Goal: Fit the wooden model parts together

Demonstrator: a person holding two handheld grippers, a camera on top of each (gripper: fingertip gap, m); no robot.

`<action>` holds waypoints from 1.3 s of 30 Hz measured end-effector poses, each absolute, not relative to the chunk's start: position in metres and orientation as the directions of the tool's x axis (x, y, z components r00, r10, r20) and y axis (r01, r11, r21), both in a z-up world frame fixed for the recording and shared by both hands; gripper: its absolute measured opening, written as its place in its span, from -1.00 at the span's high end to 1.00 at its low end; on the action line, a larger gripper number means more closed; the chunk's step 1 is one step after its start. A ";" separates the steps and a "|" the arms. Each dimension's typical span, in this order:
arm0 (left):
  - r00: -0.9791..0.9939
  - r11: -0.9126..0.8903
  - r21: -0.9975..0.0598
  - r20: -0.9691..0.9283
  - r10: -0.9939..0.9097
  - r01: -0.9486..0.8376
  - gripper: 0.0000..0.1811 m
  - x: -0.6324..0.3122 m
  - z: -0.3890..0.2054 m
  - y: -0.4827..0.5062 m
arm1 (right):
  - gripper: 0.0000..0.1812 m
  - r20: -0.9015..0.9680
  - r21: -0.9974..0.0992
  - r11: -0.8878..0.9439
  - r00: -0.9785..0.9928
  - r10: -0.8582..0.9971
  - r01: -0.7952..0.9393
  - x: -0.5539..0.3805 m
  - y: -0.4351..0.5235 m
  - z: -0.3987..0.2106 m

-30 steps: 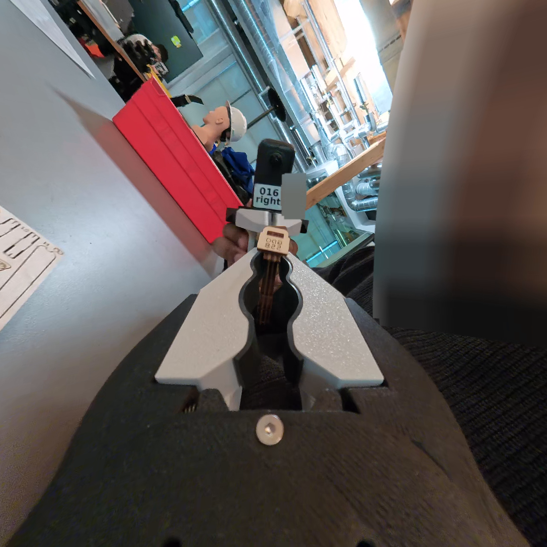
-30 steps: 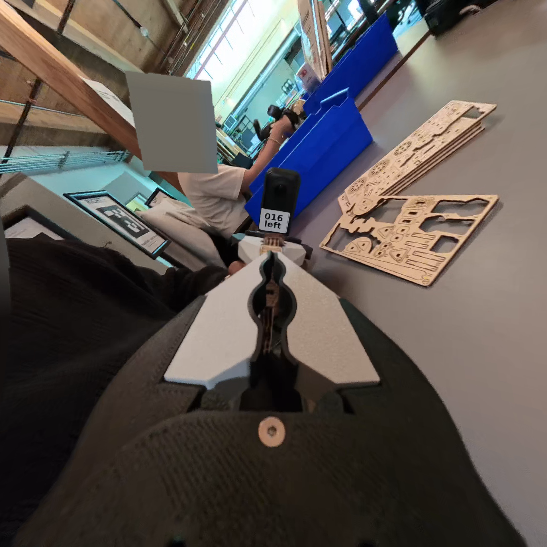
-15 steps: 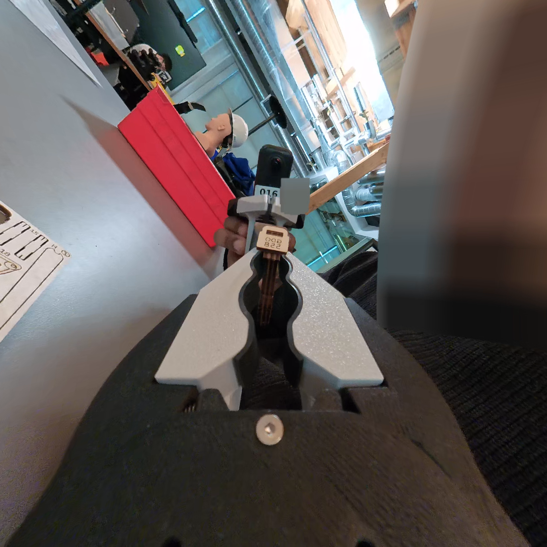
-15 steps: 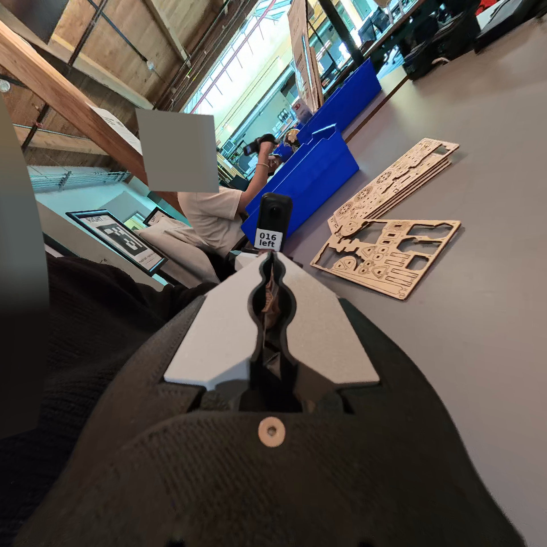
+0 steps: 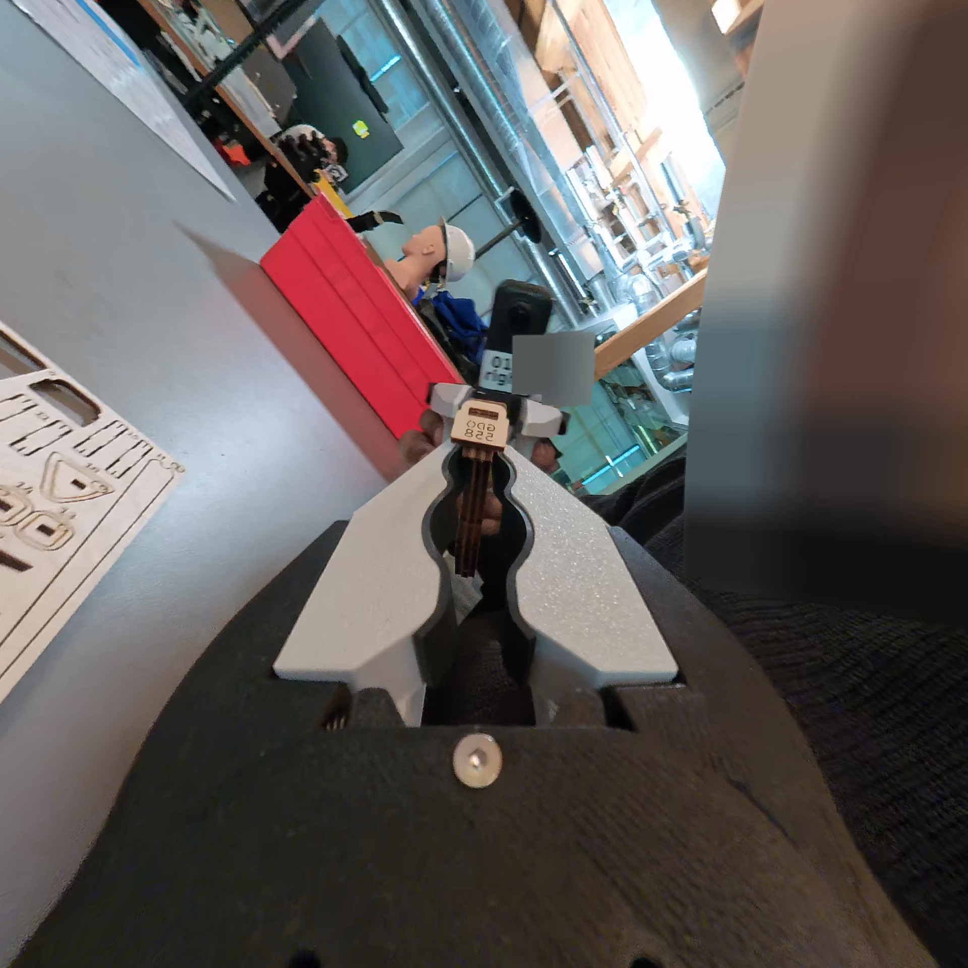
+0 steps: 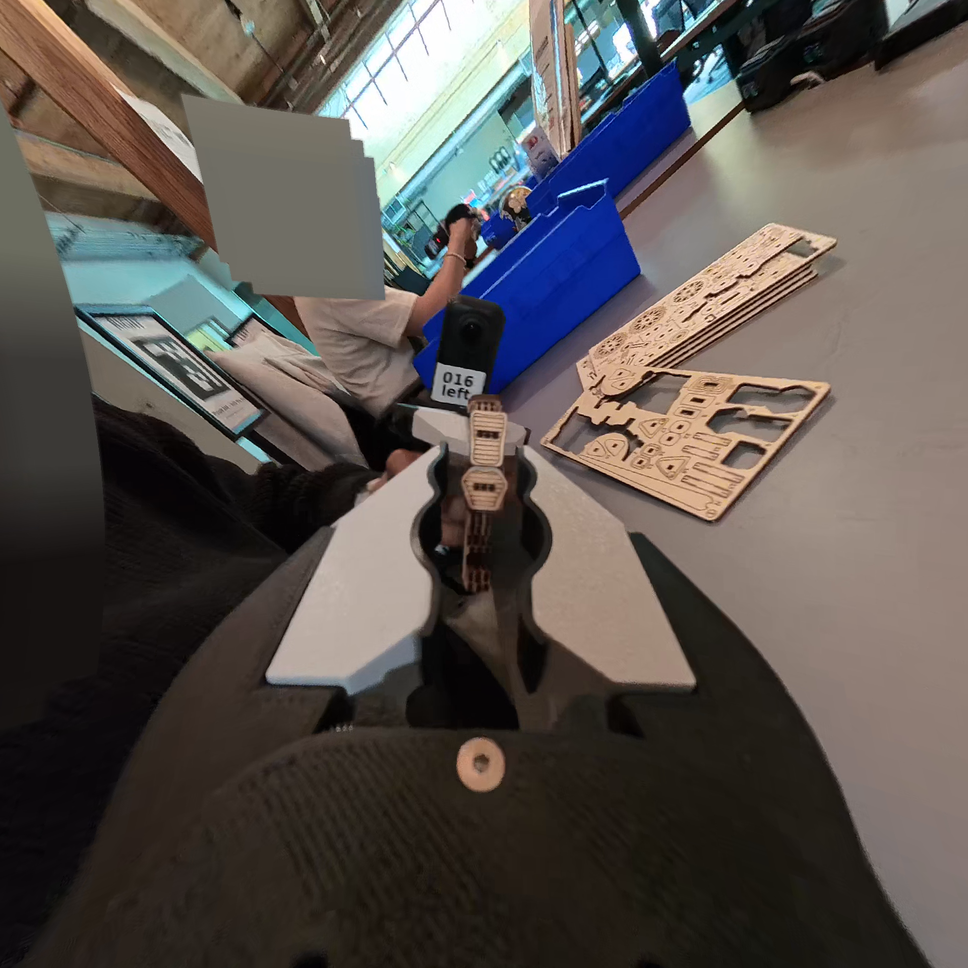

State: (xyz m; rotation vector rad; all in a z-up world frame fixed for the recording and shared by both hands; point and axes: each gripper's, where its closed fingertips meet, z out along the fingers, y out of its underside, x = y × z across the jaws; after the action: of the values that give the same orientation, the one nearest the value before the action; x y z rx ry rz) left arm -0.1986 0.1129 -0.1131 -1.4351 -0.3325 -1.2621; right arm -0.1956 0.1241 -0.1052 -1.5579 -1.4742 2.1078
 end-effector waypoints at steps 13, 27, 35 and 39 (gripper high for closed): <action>0.503 -0.317 -0.638 0.759 -0.414 0.702 0.92 -0.184 -0.116 0.114 | 0.70 -0.498 -0.840 -0.265 -0.476 0.725 0.474 -0.192 0.099 -0.135; 0.482 -0.357 -0.583 0.809 -0.336 0.729 0.61 -0.191 -0.128 0.118 | 0.78 -0.338 -0.894 -0.121 -0.471 0.815 0.431 -0.192 0.113 -0.136; 0.488 -0.364 -0.553 0.833 -0.261 0.749 0.51 -0.188 -0.139 0.125 | 0.78 0.064 -0.883 0.219 -0.357 0.932 0.415 -0.196 0.130 -0.155; 0.452 -0.337 -0.512 0.858 -0.246 0.790 0.58 -0.185 -0.139 0.127 | 0.79 0.146 -0.863 0.260 -0.280 0.949 0.432 -0.200 0.129 -0.160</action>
State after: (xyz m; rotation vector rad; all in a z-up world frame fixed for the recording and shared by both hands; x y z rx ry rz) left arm -0.1853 0.1268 -0.1394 -1.5727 -0.4898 -1.1457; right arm -0.2004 0.1292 -0.1601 -1.2560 -1.8396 0.9475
